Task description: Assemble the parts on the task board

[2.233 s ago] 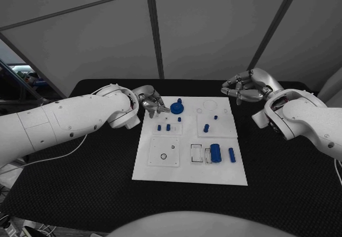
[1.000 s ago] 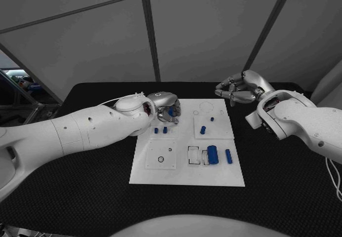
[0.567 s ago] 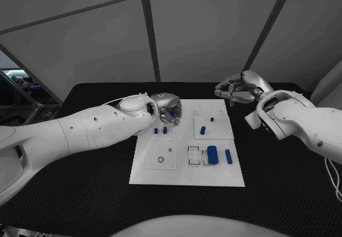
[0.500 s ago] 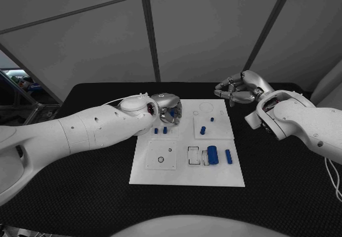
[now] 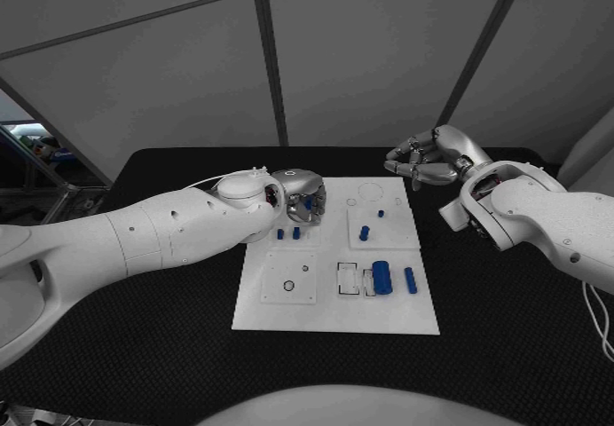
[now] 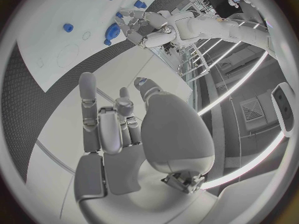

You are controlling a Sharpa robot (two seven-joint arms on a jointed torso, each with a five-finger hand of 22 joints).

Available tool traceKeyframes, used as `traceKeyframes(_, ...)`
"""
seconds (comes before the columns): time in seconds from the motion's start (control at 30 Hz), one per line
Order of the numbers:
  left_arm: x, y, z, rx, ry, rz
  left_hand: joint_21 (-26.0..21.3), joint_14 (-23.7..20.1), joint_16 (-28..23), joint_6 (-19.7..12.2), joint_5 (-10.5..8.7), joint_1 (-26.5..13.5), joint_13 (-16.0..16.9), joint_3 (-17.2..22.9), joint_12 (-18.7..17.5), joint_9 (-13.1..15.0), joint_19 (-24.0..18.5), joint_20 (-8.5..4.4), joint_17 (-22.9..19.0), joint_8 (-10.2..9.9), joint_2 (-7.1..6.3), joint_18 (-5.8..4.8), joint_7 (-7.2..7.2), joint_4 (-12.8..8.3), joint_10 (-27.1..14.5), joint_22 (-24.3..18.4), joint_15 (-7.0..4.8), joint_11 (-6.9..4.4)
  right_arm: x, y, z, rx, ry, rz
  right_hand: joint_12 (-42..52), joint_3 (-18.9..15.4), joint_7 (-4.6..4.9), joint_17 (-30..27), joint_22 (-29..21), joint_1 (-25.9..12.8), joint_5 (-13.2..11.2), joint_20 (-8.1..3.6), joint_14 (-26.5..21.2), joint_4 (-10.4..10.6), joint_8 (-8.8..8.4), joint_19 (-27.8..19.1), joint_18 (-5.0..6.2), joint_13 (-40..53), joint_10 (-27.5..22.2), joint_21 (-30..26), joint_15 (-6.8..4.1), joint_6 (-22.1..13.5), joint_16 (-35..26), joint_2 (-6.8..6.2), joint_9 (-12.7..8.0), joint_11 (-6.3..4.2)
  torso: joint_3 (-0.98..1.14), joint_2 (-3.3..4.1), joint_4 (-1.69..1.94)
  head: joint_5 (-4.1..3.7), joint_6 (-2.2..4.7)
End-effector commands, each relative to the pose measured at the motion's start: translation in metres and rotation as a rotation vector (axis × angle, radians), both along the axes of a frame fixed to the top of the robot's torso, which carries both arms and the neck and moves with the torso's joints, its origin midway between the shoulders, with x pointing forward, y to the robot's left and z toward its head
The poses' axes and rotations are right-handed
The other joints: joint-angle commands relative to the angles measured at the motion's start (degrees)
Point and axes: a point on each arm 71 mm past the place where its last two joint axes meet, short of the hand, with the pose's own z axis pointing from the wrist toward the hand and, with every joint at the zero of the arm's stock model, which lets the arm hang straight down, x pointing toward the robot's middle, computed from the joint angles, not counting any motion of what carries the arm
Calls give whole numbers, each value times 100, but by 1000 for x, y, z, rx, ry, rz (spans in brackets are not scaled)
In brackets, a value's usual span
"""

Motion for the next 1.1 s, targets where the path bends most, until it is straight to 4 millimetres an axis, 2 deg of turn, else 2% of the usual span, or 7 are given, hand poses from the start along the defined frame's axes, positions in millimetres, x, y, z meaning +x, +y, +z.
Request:
traceKeyframes(0.03,0,-1,0,16,7,-3,35,32,25,50,-17,-46,-5,21,-26,-8,31,-7,5,-21,-5,-135,-5,1,48,6,-3,5,0,1,1,-1,-6,10,1,42,-5,2,-4,52,29,-8,95,2,28,0,106,-3,-23,-26,-37,-31,-20,4,7,-9,-1,-1,-4,6,-3)
traceKeyframes(0.37,1,0,-2,28,21,1,198,74,87,57,-14,-54,-46,113,-86,-12,90,-9,74,-75,-9,-161,10,-30,70,150,-4,8,0,1,1,-1,-5,9,1,42,-5,2,-4,52,29,-8,95,2,28,0,106,-3,-23,-26,-37,-31,-20,4,7,-9,-1,-2,-3,-3,-7)
traceKeyframes(0.73,2,1,-4,39,36,1,380,112,155,82,-28,6,-106,318,-227,-14,128,-7,125,-181,-30,-185,43,-160,157,334,4,22,0,1,1,-2,-6,7,4,53,-6,1,-5,62,31,-10,96,1,38,3,106,-1,-19,-28,-39,-30,-22,7,9,-10,-2,-2,-1,-4,-6)
traceKeyframes(1.1,2,2,-6,28,47,3,677,229,270,199,-41,72,-122,618,-431,-6,207,-8,297,-285,18,-225,74,-332,358,612,-3,31,0,1,1,-2,-7,6,9,61,-7,7,-3,66,32,-10,98,3,44,5,106,3,-14,-27,-39,-29,-19,13,11,-11,-3,-6,2,-5,-4)
